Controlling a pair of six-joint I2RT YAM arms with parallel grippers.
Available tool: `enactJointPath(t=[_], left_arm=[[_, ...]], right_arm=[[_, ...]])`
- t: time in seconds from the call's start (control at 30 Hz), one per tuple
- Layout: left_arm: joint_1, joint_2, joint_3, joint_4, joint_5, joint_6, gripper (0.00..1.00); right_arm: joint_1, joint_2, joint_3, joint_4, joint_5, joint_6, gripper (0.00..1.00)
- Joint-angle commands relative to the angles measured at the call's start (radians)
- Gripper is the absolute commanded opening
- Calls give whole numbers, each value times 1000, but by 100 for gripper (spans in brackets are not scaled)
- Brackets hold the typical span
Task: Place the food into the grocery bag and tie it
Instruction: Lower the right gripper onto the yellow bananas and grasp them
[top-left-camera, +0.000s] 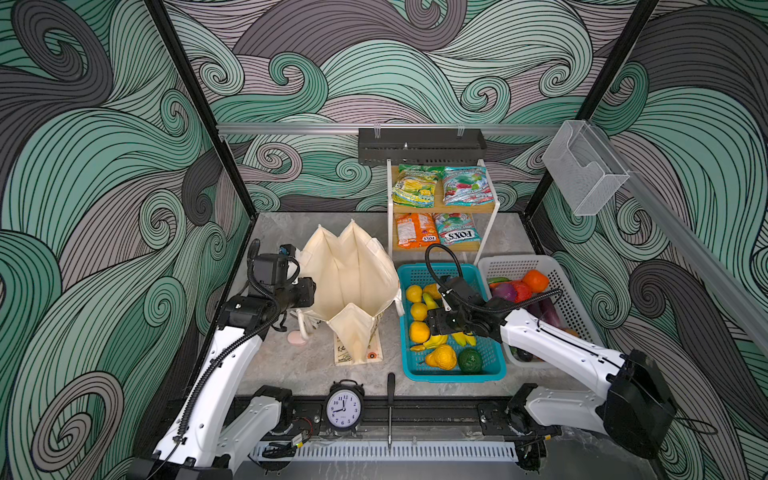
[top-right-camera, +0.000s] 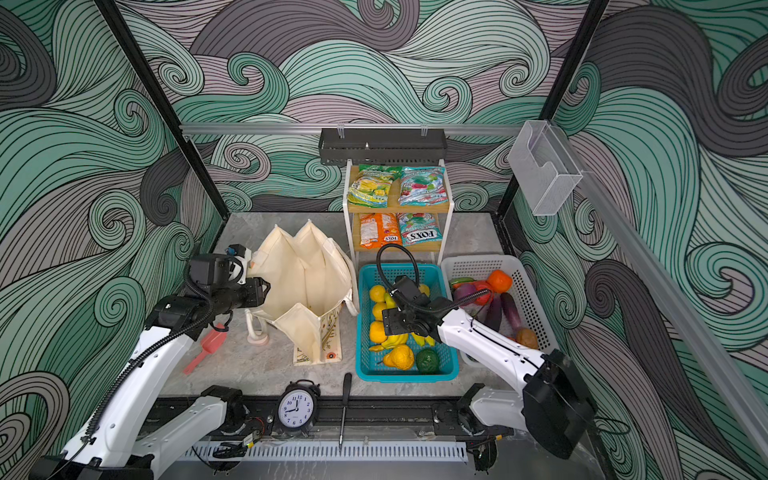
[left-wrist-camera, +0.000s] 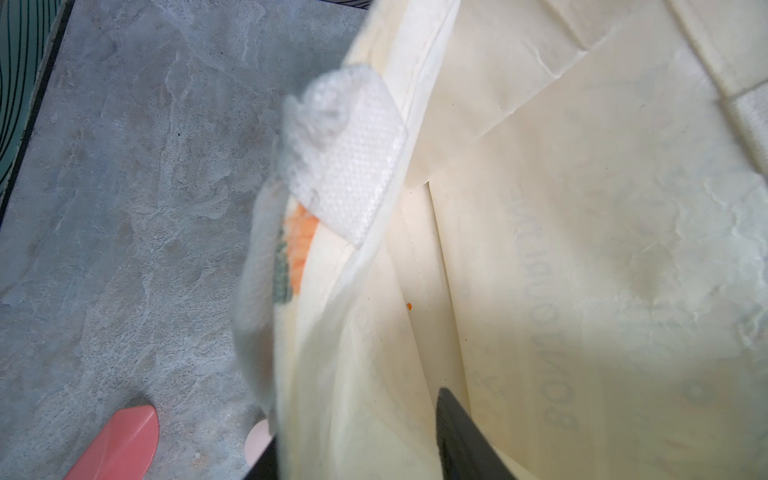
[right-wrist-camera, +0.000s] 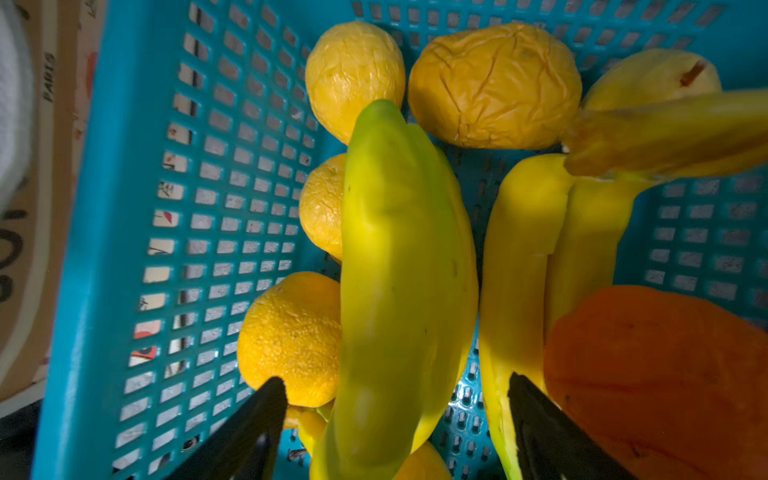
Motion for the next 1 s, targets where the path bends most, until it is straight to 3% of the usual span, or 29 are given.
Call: enactJointPath(t=[0.0,0.53,0.67,0.97], left_arm=[[4,-5,-10,0,18,11,48],[4,-18,-14,1,0,14,47],[4,-13,-14,-1,3,14,46],[5,-13,-14,1,0,15,43]], right_arm=[[6,21,-16,2,41,15,74],[6,74,-47,74,51,54,46],[6,39,-55,75,54,50,38],[-27,-105,-128,162,-11,22,31]])
